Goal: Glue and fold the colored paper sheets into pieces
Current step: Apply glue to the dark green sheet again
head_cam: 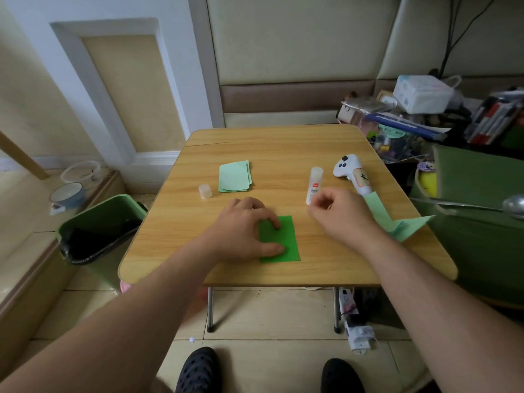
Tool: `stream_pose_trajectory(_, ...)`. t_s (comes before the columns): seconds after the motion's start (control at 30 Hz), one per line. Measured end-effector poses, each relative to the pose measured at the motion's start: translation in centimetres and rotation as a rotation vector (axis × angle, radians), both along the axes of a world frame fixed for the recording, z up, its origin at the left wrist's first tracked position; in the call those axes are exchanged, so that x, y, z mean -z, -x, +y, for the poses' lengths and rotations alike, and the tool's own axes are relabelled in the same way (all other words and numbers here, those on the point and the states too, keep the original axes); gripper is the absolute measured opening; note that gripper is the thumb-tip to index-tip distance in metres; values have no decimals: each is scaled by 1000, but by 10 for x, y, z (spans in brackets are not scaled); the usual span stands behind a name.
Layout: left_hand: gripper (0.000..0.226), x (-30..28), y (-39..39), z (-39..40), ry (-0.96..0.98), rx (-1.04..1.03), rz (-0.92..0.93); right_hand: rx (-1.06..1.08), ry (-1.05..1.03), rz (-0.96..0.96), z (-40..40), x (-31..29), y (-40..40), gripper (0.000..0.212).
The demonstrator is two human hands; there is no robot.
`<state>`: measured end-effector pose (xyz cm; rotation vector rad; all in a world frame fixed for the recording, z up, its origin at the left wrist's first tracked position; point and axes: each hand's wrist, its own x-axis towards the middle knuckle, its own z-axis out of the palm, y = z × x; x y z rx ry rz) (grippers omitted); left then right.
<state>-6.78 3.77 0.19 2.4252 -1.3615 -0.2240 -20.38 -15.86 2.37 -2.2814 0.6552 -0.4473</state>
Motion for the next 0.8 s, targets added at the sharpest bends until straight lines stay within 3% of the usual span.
stream_pose_trajectory(0.1,79,-5,3,2,-62,20,14,186,-30,-128,-2,1,-8,15)
stream_pose_trajectory(0.23,77,-5,4,4,-46,15,42,245,-180,-121,-6,13,-26,39)
stream_pose_trajectory(0.33,62,-6,3,5,29,-17,83,248,-251,-128,-8,23,-38,41)
stream_pose_trajectory(0.4,45,-4,0,6,92,-22,99,270,-189,-129,-6,22,-41,33)
stream_pose_trajectory(0.5,21,-4,-3,9,241,-113,138,206,-269,-255,0,15,-44,30)
stream_pose_trajectory(0.57,14,-10,-1,8,394,-264,253,70,-449,-326,11,8,-44,34)
stream_pose_trajectory(0.63,19,-21,3,6,583,-353,527,-49,-583,-365,23,6,-44,36)
stream_pose_trajectory(0.7,26,-30,7,3,692,-379,734,-144,-618,-353,34,3,-41,36)
stream_pose_trajectory(0.8,28,-36,15,-1,736,-379,842,-222,-644,-320,47,-2,-37,35)
